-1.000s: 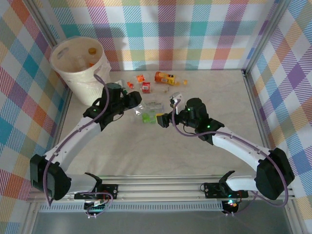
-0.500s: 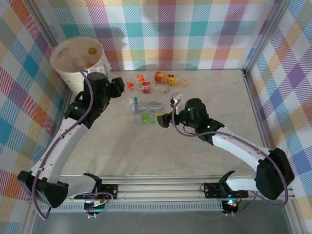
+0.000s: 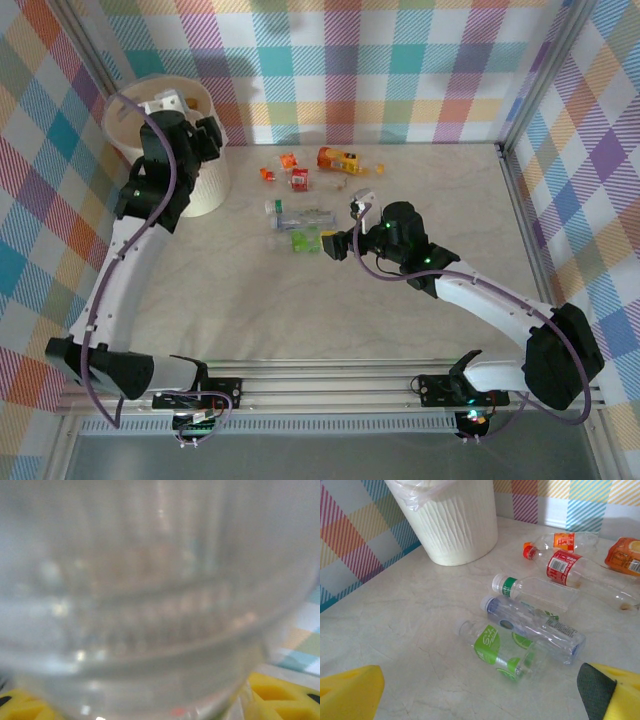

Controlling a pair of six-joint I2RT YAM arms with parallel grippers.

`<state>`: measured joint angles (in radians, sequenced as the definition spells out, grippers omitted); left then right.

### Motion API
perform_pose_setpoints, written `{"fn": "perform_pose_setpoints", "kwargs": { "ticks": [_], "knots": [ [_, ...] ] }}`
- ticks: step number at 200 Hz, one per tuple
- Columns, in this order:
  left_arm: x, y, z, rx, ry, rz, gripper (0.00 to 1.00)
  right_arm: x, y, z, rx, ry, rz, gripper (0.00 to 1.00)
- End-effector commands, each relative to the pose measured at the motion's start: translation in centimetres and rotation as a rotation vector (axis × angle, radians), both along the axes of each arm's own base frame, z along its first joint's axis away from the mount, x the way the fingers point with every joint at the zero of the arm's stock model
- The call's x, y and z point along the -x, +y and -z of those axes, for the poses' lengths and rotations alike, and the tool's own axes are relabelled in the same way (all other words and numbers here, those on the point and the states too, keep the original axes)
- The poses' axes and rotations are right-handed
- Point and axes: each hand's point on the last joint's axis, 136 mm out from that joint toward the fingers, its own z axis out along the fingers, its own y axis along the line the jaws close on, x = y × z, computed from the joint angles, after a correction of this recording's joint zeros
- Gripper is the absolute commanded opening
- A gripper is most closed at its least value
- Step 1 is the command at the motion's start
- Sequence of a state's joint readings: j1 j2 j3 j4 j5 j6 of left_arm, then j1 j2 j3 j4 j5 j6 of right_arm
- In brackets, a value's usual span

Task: Put the plastic bottles in the bin

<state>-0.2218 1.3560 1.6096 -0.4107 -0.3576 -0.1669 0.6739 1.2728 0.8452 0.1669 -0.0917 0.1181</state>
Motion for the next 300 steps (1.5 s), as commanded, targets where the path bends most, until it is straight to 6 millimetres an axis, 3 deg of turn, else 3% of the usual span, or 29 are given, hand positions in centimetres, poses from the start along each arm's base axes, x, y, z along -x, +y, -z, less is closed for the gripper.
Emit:
{"fn": "perform_pose_setpoints", "kwargs": {
  "ticks": [1, 42, 61, 107, 136, 166, 198, 249, 300],
  "knots": [
    [-1.3, 2.5, -3.6, -0.016, -0.126, -0.075, 0.52, 0.0, 0.0, -0.8, -0.022, -0.025, 0.008, 1.0],
    [-4.1, 5.8, -4.8, -0.028, -0.158, -0.162, 0.53, 0.1, -0.1, -0.7, -0.022, -0.022, 0.013, 1.0],
    [-5.5, 7.8, -4.5, -0.052, -0.147, -0.211, 0.53, 0.3, -0.2, -0.7, -0.014, -0.024, 0.004, 1.0],
    [-9.7, 13.0, -1.4, -0.066, -0.071, -0.262, 0.54, 0.4, -0.6, -0.7, -0.001, -0.018, 0.018, 1.0],
    [-11.4, 15.2, 1.8, -0.096, 0.046, -0.276, 0.54, 0.4, -1.0, -0.5, 0.007, -0.014, 0.034, 1.0],
    [-12.6, 16.9, 5.2, -0.114, 0.144, -0.294, 0.55, 0.4, -1.1, -0.4, 0.006, -0.009, 0.041, 1.0],
    [-12.6, 19.5, 8.1, -0.079, 0.219, -0.397, 0.57, 0.3, -1.0, -0.2, 0.005, 0.001, 0.044, 1.0],
    [-12.7, 20.9, 11.8, -0.005, 0.328, -0.486, 0.64, 0.2, -1.0, 0.3, 0.015, 0.016, 0.049, 1.0],
    [-13.2, 20.7, 12.4, 0.056, 0.347, -0.5, 0.83, 0.1, -0.9, 0.3, 0.022, 0.021, 0.049, 1.0]
  ]
}}
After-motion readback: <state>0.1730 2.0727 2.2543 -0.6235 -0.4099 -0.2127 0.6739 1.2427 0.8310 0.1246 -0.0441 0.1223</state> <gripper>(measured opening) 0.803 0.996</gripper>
